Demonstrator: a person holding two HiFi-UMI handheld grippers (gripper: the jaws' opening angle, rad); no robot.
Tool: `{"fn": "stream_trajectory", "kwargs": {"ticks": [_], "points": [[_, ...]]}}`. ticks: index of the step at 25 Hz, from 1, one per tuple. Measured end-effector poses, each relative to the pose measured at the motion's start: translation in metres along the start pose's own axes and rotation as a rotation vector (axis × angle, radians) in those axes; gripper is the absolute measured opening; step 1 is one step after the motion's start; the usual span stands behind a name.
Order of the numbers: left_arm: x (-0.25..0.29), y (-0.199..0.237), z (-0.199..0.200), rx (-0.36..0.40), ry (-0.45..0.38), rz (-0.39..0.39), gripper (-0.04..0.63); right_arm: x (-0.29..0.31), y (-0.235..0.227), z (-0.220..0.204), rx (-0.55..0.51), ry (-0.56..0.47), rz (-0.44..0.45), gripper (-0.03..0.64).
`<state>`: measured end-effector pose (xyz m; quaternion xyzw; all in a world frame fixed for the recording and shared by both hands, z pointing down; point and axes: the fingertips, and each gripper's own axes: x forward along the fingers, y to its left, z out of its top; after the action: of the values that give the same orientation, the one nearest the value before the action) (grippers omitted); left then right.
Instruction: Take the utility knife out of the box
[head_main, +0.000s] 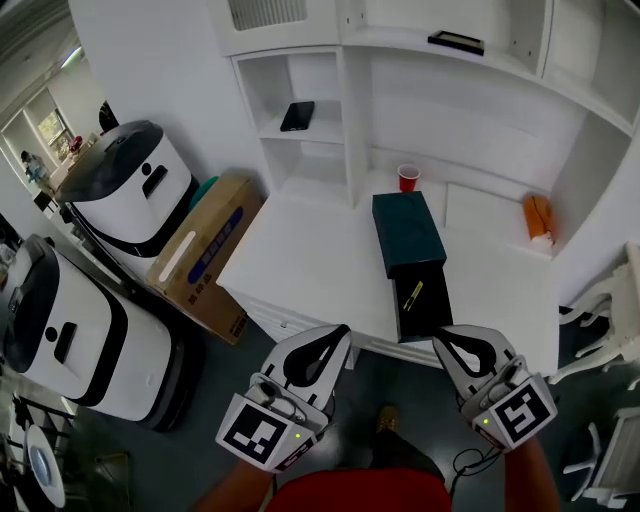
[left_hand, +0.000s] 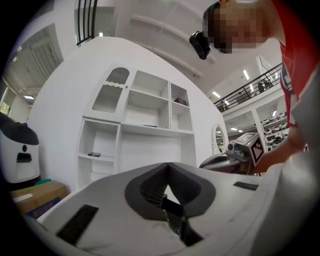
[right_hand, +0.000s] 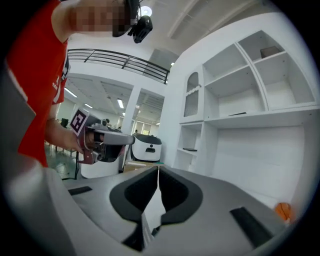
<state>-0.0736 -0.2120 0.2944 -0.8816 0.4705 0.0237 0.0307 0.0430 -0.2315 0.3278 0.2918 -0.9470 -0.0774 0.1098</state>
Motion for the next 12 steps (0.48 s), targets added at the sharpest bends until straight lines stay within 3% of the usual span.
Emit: {"fn": "stream_trajectory", "kwargs": {"ticks": [3, 6, 12], "points": [[0.027, 0.016, -0.004, 0.005, 0.011, 0.037, 0.008, 0.021, -0.019, -0.026, -0.018, 0.118, 0.086, 0.018], [0.05, 0.03, -0.01, 0.009, 0.023, 0.071, 0.008, 0.045, -0.037, -0.045, -0.076, 0.161, 0.172, 0.037], [0.076, 0.05, -0.018, 0.003, 0.049, 0.122, 0.008, 0.081, -0.05, -0.107, -0.368, 0.338, 0.397, 0.056]]}}
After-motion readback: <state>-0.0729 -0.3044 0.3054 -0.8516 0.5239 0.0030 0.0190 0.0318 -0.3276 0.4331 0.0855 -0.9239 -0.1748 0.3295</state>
